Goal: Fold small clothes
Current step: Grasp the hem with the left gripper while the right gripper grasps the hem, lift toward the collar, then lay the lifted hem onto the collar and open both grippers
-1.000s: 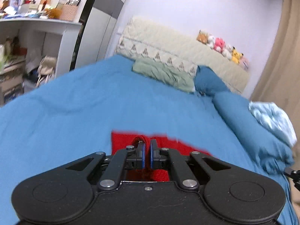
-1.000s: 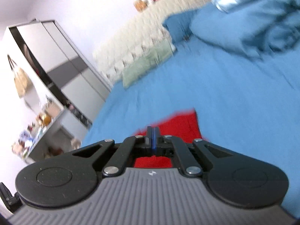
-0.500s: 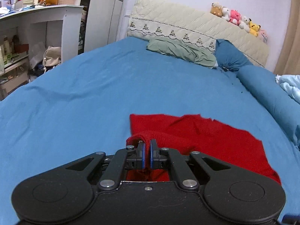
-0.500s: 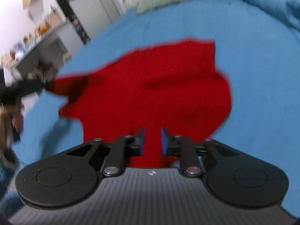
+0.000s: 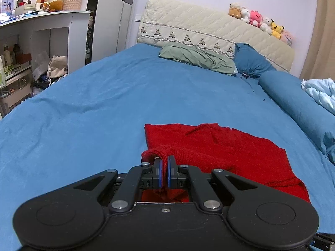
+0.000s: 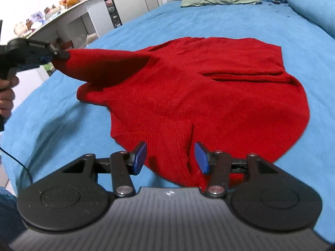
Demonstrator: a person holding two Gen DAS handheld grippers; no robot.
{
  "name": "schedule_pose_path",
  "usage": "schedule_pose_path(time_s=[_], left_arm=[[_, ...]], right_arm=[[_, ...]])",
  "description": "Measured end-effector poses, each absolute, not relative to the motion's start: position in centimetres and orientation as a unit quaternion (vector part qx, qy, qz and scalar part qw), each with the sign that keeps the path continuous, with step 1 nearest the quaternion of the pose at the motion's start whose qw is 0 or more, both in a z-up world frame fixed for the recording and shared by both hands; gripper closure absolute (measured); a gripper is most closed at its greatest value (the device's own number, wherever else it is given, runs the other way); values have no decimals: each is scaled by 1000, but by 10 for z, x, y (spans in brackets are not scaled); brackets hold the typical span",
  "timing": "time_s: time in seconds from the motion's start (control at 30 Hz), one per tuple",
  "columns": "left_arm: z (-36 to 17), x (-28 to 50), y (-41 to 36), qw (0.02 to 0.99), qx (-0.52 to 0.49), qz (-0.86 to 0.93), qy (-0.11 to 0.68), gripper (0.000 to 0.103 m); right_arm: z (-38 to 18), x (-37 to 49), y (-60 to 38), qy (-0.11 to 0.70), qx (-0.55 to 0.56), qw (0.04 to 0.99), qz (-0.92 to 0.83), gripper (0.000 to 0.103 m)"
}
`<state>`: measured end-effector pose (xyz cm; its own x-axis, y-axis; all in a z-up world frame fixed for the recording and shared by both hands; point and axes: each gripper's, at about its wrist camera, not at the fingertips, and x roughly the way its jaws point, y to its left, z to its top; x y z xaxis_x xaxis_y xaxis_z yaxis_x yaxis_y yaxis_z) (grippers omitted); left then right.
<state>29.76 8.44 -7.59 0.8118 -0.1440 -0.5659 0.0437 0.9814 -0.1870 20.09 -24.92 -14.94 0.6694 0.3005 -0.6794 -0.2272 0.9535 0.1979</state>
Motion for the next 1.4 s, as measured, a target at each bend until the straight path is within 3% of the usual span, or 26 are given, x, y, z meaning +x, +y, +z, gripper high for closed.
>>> schedule_pose_path(time_s=[0.33,0.43,0.5,0.53,0.7,0.9,1.13,1.27,1.4], left_arm=[[-77,302,80,948,-77,-49,306,98],[-77,302,79,948,-76,-49,306,98],[-77,302,80,947,-76,-50,307,98],[-77,302,81,947,-77,-50,307,98],[-70,298,87,948,-82,-55,302,98],[-48,298,98,952,-101,-55,283,98],[-24,359,91,952,-131,-55,270,98],[-33,420,74,951,-128,-38,280,98],[-75,479,61,943,-119,-10,310,98]], right_arm=[[-160,209,-238,379,8,912,154,42],[-164,209,-236,382,-6,910,163,60],[-164,207,-234,380,-22,909,169,80],[-163,206,-233,377,-29,910,169,81],[-141,195,-247,342,-2,925,163,82],[-75,186,-297,258,61,954,140,82],[-15,256,-354,192,85,971,113,82],[-16,332,-374,184,89,974,93,82],[-62,406,-391,206,103,971,64,82]])
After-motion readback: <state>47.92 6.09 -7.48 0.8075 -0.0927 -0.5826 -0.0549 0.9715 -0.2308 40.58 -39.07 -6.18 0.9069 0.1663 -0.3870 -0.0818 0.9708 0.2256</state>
